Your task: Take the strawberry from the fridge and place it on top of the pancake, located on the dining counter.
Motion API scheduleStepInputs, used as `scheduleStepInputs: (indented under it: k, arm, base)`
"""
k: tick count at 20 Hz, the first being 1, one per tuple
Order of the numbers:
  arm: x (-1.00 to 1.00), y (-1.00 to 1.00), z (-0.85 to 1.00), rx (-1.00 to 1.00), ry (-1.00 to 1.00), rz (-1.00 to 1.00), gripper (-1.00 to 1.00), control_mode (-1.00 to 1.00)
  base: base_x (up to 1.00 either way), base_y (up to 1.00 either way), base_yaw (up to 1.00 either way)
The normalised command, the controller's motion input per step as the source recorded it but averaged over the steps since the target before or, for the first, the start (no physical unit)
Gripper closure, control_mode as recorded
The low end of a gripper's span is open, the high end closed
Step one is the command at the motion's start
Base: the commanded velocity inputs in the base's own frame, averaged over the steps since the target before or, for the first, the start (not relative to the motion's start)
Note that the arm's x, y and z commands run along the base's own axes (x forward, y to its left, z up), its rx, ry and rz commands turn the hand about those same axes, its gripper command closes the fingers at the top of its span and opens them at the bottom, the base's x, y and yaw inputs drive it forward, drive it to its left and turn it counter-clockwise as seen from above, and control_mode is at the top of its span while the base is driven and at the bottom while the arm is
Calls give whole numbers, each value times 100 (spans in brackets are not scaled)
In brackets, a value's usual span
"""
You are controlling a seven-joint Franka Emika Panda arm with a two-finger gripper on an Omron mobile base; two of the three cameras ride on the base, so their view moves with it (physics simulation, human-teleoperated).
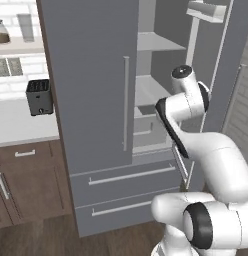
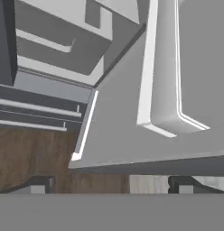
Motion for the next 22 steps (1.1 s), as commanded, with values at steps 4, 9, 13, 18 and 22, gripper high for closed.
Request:
scheduleStepInputs:
  k: [4,9,13,18,22]
  arm:
    - [96,2,-17,-27,15,0,-100,-100]
    - [52,-34,-44,-17,10,0,-100,-100]
    - [7,-65,-56,-2,0,0,-100,-100]
    - [0,-57,-19,0,2,0,-100,-100]
    - [0,-27,0,0,1,0,-100,-100]
  base:
    - [0,0,0]
    - [0,0,0]
    - [0,0,0]
    - [0,0,0]
    - [0,0,0]
